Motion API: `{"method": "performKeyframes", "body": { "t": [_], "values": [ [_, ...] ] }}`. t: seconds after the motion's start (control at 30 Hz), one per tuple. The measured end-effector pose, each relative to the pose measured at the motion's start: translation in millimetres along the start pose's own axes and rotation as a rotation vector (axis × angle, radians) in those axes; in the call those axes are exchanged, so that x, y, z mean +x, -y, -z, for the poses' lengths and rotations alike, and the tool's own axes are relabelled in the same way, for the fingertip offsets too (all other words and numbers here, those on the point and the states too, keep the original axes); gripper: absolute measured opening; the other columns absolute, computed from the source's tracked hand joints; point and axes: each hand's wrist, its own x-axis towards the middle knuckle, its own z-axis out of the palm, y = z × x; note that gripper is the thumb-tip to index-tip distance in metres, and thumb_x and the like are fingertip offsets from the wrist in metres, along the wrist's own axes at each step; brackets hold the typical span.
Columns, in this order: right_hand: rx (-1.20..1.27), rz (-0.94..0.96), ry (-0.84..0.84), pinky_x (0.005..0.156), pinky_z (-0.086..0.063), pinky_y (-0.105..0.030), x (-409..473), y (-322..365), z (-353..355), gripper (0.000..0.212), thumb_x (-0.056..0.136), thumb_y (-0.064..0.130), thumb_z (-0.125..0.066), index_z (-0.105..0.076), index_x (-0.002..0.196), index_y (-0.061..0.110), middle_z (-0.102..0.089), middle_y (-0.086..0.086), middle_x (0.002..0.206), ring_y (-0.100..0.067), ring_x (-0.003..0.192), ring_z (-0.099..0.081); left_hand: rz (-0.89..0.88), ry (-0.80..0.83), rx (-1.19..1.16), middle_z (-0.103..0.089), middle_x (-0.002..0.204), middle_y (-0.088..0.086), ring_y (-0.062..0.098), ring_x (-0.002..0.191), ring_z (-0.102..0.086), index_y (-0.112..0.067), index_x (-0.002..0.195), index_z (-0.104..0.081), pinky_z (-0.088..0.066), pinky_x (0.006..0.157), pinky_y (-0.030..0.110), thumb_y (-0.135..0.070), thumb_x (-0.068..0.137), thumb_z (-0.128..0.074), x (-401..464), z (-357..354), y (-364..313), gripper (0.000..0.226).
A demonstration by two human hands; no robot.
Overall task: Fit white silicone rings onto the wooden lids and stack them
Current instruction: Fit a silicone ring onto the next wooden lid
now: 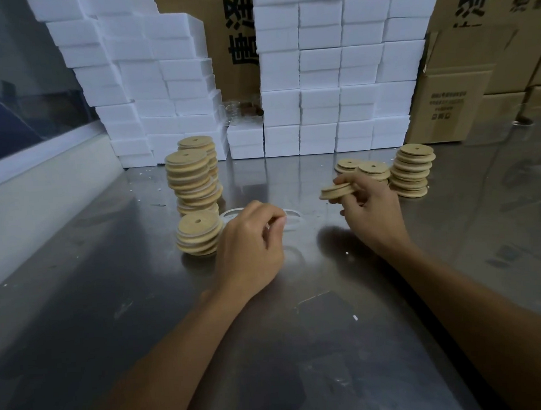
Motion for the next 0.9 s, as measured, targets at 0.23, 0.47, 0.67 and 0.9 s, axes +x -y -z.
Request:
{"method": "performKeyframes", "body": {
  "t": [0.23, 0.47, 0.67, 0.9],
  "values": [
    [0.226, -0.02, 0.19, 0.057, -0.059, -0.037, -11.4, 13.6, 4.6, 0.032, 0.09, 0.031, -0.045, -0.07, 0.091, 0.011, -0.068, -0.003, 0.089, -0.021, 0.072, -0.065, 0.568, 0.016, -0.682, -0.066, 0.058, -0.001, 0.011, 0.032, -0.041, -0.004, 0.085, -0.064, -0.032, 0.036, 0.017, -0.011, 0.095, -0.062, 4.8, -1.2, -8.3, 0.012],
    [0.181, 0.047, 0.341, 0.058, -0.05, -0.032, -20.5, 29.4, -4.3, 0.045, 0.097, 0.048, -0.049, -0.064, 0.082, 0.009, -0.063, -0.013, 0.076, -0.017, 0.066, -0.059, 0.632, 0.126, -0.756, -0.064, 0.056, 0.001, 0.018, 0.039, -0.054, -0.009, 0.083, -0.058, -0.041, 0.039, 0.024, -0.018, 0.097, -0.059, 1.1, -6.5, -7.6, 0.016],
    [0.33, -0.077, 0.322, 0.057, -0.055, -0.037, -32.2, 48.1, -17.0, 0.036, 0.1, 0.039, -0.051, -0.066, 0.09, 0.008, -0.066, -0.016, 0.083, -0.021, 0.07, -0.063, 0.667, 0.083, -0.662, -0.058, 0.047, 0.0, 0.018, 0.038, -0.053, -0.01, 0.076, -0.055, -0.04, 0.039, 0.022, -0.019, 0.097, -0.06, 1.1, -9.3, -7.0, 0.023],
    [0.33, -0.045, 0.327, 0.054, -0.054, -0.027, -34.3, 44.6, -21.6, 0.022, 0.104, 0.022, -0.046, -0.064, 0.113, 0.013, -0.062, 0.003, 0.085, -0.008, 0.067, -0.061, 0.775, 0.091, -0.727, -0.07, 0.069, 0.006, 0.03, 0.054, -0.068, -0.011, 0.085, -0.053, -0.047, 0.041, 0.027, -0.022, 0.096, -0.063, 2.1, -13.6, -8.3, 0.018]
  ]
}}
